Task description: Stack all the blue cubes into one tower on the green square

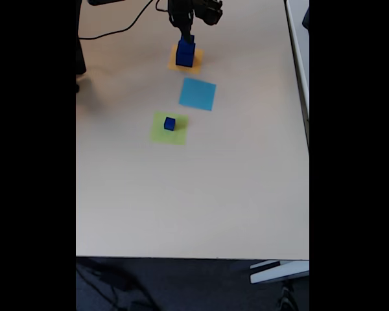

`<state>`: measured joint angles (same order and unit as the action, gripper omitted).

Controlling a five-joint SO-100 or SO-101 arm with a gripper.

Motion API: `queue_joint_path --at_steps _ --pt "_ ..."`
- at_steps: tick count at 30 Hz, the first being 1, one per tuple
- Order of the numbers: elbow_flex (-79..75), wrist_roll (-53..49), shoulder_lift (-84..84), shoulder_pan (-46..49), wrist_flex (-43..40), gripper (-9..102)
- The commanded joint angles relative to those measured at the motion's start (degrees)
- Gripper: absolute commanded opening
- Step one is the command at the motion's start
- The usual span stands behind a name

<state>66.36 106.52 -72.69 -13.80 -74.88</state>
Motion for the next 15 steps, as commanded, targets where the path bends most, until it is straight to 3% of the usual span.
queue_joint_path --at_steps 1,8,15 --pt "-0.3 -0.5 -3.6 0.4 -0.9 18" --pt "-0.3 -0.9 -3.9 0.5 -1.7 11" --pt "0.0 -1.6 -4.0 1.0 -1.7 12"
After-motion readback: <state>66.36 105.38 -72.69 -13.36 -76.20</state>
